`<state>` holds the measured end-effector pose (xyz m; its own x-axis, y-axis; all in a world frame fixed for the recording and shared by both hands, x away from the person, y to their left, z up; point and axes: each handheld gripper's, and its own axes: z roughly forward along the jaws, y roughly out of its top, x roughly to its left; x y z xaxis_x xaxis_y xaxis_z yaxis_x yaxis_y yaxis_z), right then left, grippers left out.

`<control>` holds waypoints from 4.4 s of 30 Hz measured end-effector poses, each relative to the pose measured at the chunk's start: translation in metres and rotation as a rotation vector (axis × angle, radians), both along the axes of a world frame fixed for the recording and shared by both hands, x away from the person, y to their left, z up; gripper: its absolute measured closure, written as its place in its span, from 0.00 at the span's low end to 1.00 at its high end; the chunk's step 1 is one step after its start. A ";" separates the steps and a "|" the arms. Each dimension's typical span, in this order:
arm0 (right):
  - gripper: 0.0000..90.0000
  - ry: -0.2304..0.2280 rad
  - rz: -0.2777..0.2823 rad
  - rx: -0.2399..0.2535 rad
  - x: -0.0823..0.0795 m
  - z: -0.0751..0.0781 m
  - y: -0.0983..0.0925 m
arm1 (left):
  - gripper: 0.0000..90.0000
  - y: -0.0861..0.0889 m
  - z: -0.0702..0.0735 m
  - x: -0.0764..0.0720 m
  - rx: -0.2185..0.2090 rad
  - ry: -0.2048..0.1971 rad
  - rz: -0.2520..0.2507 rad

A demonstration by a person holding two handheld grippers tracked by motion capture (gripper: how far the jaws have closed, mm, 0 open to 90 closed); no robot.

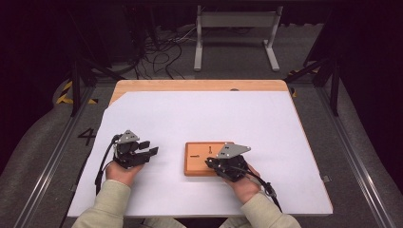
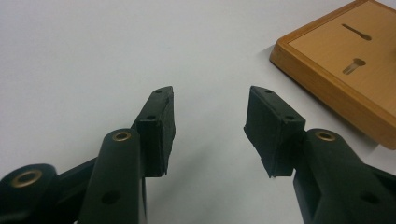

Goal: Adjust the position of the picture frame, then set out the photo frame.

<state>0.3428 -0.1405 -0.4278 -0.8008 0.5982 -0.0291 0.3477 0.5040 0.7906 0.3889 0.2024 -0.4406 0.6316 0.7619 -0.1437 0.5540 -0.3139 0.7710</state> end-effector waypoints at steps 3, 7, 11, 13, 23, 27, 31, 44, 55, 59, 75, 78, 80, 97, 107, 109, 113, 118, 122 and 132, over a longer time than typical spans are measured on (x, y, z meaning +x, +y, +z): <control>0.93 0.000 0.010 -0.023 -0.004 -0.006 0.003 | 0.58 -0.002 0.000 0.001 0.003 0.001 -0.008; 0.92 -0.005 0.018 -0.012 -0.003 -0.007 0.001 | 0.58 -0.003 0.000 0.000 0.001 0.002 -0.014; 0.84 -0.022 0.057 0.038 -0.002 -0.005 -0.007 | 0.57 -0.005 0.002 -0.001 -0.002 0.002 -0.023; 0.80 -0.042 0.080 0.053 -0.003 0.001 -0.012 | 0.57 -0.006 0.003 -0.002 -0.006 0.001 -0.027; 0.74 -0.044 0.128 0.087 -0.006 0.026 -0.040 | 0.55 -0.013 0.009 -0.002 -0.017 -0.001 -0.060; 0.70 -0.054 0.154 0.060 -0.006 0.028 -0.043 | 0.53 -0.016 0.012 -0.001 -0.028 0.018 -0.074; 0.70 -0.054 0.173 0.041 -0.005 0.026 -0.042 | 0.51 -0.020 0.016 0.001 -0.024 0.050 -0.101; 0.69 -0.043 0.237 -0.002 0.003 0.015 -0.028 | 0.46 -0.035 0.023 0.004 -0.005 0.099 -0.150; 0.76 0.042 0.274 -0.046 0.020 -0.003 -0.012 | 0.44 -0.040 0.020 0.004 0.012 0.116 -0.165; 0.86 0.035 0.306 -0.085 0.021 -0.007 -0.008 | 0.44 -0.040 0.020 0.004 0.014 0.118 -0.166; 0.94 -0.092 0.332 -0.183 0.010 -0.006 -0.005 | 0.44 -0.044 0.021 0.004 0.017 0.115 -0.181; 0.94 -0.126 0.339 -0.203 0.006 -0.006 -0.004 | 0.44 -0.046 0.022 0.004 0.015 0.114 -0.188; 0.94 -0.168 0.342 -0.231 -0.001 -0.006 -0.003 | 0.44 -0.048 0.023 0.004 0.010 0.111 -0.194; 0.94 -0.317 0.333 -0.313 -0.026 -0.010 0.001 | 0.33 -0.064 0.026 0.009 -0.005 0.130 -0.231; 0.94 -0.372 0.321 -0.323 -0.034 -0.014 0.001 | 0.25 -0.077 0.026 0.021 -0.013 0.154 -0.241; 0.94 -0.375 0.319 -0.322 -0.035 -0.015 0.001 | 0.23 -0.080 0.025 0.024 -0.040 0.169 -0.242; 0.94 -0.396 0.317 -0.341 -0.039 -0.016 0.002 | 0.18 -0.086 0.024 0.029 -0.033 0.184 -0.238; 0.94 -0.405 0.318 -0.341 -0.040 -0.016 0.002 | 0.13 -0.098 0.019 0.031 -0.009 0.191 -0.263; 0.94 -0.415 0.317 -0.343 -0.041 -0.017 0.002 | 0.14 -0.103 0.016 0.034 -0.029 0.217 -0.277; 0.94 -0.423 0.315 -0.340 -0.042 -0.018 0.002 | 0.14 -0.116 0.005 0.042 -0.041 0.273 -0.357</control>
